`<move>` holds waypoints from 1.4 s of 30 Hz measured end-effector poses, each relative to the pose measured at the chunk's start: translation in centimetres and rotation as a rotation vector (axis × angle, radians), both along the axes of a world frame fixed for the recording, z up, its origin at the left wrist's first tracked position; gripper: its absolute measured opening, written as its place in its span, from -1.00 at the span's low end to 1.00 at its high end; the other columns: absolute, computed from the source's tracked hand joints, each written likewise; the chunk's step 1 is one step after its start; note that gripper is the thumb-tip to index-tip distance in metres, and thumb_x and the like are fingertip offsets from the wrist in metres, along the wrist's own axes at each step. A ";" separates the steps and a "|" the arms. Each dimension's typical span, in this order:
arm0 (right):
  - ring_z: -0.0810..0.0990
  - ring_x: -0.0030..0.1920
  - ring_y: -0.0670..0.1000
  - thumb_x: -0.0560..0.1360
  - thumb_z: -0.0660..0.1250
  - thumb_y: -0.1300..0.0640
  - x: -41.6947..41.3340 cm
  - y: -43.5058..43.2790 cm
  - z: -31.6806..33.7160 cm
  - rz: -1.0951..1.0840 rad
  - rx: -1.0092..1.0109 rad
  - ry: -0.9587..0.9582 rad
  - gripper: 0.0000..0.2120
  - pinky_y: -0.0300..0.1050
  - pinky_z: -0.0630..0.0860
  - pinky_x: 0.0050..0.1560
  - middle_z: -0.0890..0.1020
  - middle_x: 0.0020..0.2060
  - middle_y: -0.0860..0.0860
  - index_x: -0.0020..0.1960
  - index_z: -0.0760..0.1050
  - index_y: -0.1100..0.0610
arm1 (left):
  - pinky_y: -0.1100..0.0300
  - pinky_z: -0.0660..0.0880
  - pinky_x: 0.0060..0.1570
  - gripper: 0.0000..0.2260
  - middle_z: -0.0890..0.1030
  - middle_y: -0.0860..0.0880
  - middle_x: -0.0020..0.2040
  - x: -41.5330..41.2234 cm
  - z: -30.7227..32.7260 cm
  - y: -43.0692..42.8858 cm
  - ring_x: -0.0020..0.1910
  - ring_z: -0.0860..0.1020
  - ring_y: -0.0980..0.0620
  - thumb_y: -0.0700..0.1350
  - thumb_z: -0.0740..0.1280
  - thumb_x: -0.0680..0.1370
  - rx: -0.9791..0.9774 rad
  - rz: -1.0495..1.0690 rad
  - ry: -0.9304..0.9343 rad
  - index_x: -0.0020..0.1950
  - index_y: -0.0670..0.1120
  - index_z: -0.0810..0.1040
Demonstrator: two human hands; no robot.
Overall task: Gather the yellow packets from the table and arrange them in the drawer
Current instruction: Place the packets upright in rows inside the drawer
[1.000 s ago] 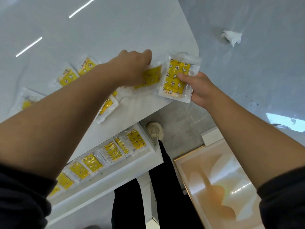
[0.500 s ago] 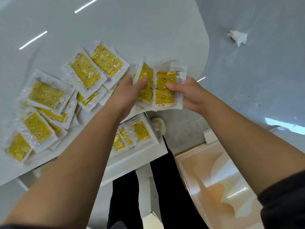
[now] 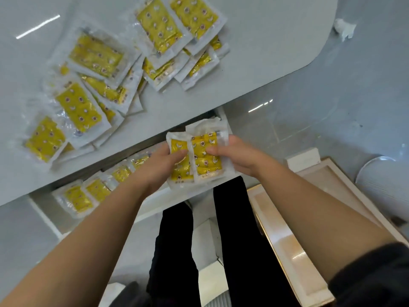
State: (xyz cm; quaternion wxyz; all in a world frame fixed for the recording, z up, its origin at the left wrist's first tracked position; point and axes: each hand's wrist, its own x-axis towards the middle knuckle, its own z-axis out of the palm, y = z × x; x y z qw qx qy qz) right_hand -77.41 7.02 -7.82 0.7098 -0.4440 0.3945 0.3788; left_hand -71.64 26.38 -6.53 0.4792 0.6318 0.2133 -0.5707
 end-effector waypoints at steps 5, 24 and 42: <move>0.66 0.00 0.10 0.55 0.29 0.29 -0.9 2.2 -3.2 -0.041 -0.172 0.143 -0.81 0.10 0.59 0.06 0.66 0.07 0.14 0.16 0.50 0.18 | -0.13 0.49 0.19 -0.91 0.64 -0.14 0.09 -2.5 -4.4 5.7 0.04 0.61 -0.11 -0.17 0.27 0.60 0.201 0.202 0.004 0.06 -0.07 0.54; 0.58 0.11 0.09 0.48 0.40 0.13 1.4 8.0 -11.8 0.544 -0.737 0.001 -0.66 -0.19 0.46 -0.09 0.58 0.05 0.08 0.23 0.50 0.17 | -0.06 0.53 0.17 -0.76 0.64 -0.10 0.09 -3.0 -13.6 7.5 0.07 0.62 -0.10 -0.17 0.44 0.48 0.299 0.268 -0.058 0.12 -0.10 0.55; 0.33 0.38 0.19 0.46 0.39 0.01 2.8 8.3 -10.8 1.512 -1.232 -0.665 -0.40 0.12 0.27 0.31 0.39 0.37 0.13 0.43 0.26 0.09 | -0.07 0.42 0.12 -0.35 0.34 -0.17 0.36 -2.4 -13.4 6.9 0.30 0.36 -0.23 0.10 0.43 0.45 0.617 -0.891 -0.777 0.44 -0.03 0.25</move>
